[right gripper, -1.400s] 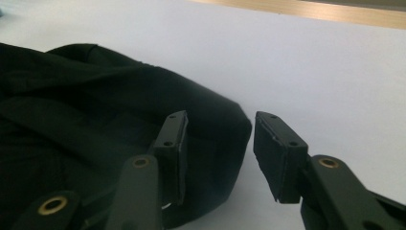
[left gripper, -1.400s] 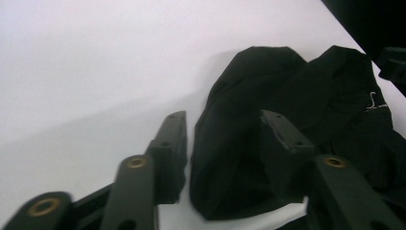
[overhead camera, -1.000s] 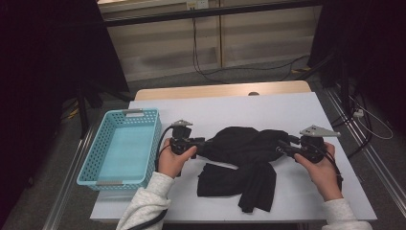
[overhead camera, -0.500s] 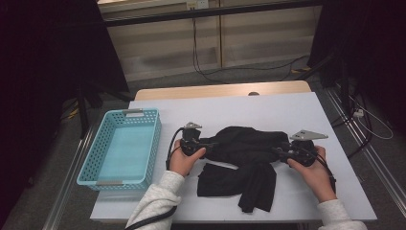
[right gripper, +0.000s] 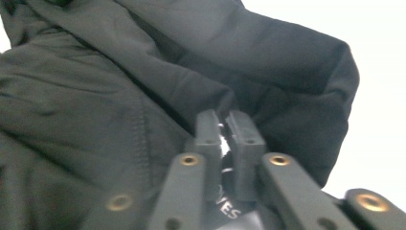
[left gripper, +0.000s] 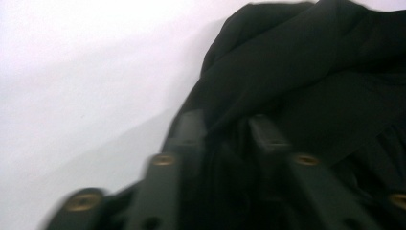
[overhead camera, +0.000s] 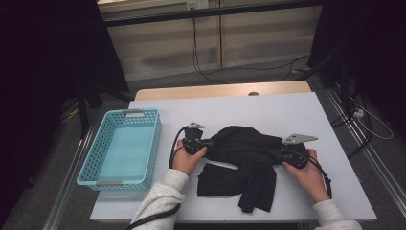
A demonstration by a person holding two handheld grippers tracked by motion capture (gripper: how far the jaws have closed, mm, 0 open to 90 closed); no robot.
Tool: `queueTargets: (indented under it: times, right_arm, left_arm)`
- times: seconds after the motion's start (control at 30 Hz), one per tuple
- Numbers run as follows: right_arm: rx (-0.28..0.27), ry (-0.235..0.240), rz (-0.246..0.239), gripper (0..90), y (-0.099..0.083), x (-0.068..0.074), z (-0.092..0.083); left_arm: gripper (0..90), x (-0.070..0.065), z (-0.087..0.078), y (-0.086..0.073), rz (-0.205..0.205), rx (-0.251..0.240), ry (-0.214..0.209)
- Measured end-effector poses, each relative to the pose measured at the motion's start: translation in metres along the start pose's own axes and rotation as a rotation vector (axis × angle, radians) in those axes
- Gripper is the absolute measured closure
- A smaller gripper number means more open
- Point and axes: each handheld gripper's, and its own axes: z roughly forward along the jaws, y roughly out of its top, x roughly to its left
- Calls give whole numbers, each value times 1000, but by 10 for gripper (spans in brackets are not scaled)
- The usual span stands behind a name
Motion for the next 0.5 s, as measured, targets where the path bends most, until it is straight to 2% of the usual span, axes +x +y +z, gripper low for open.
queueTargets:
  times: [0.13, 0.3, 0.4, 0.5]
  right_arm:
    - [15, 32, -11, 873, -1, 3, -3]
    - [35, 95, -20, 875, -7, 11, -12]
    - [58, 127, -43, 876, -11, 19, -19]
    - [78, 172, -63, 876, -13, 26, -26]
  left_arm:
    - [817, -2, -7, -4, -38, 39, -68]
    - [835, -6, -20, -18, -62, 54, -115]
    - [843, -10, -30, -27, -67, 80, -145]
    - [844, -11, -41, -32, -70, 76, -168]
